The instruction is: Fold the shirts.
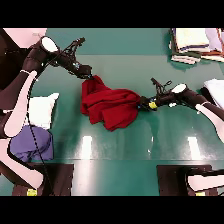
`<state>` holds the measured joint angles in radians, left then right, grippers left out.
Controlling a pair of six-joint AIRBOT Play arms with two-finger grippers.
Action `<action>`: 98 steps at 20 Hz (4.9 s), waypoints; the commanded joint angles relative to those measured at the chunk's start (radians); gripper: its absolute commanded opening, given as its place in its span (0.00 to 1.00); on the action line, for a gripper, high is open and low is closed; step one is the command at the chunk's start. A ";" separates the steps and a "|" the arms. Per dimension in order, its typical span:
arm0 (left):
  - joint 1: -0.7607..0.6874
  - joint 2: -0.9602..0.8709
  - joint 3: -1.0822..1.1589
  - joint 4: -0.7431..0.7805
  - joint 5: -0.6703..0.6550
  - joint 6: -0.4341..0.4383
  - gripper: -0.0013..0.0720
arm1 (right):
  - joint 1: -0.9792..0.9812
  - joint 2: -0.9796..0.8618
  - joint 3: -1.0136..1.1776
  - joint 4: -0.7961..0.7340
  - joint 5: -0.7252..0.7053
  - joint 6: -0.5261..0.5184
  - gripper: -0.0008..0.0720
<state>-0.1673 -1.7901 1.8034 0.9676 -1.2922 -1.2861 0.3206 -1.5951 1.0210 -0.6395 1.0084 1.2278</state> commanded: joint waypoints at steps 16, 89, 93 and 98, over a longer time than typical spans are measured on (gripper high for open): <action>0.001 0.611 0.240 0.120 0.080 0.003 0.05 | -0.270 0.477 0.674 -0.498 0.245 0.092 0.04; 0.038 0.661 -1.080 -0.153 0.303 -0.043 0.05 | -0.718 0.603 -0.266 -0.487 0.470 0.008 0.94; 0.038 0.661 -1.070 -0.153 0.304 -0.042 0.05 | -0.739 0.602 -0.493 -0.468 0.309 -0.029 0.80; 0.038 0.661 -1.070 -0.153 0.296 -0.042 0.05 | -0.653 0.602 -0.548 -0.452 0.194 -0.032 0.60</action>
<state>-0.1284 -1.1297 0.7300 0.8143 -0.9916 -1.3296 -0.3687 -0.9939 0.5144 -1.0966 1.2778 1.2015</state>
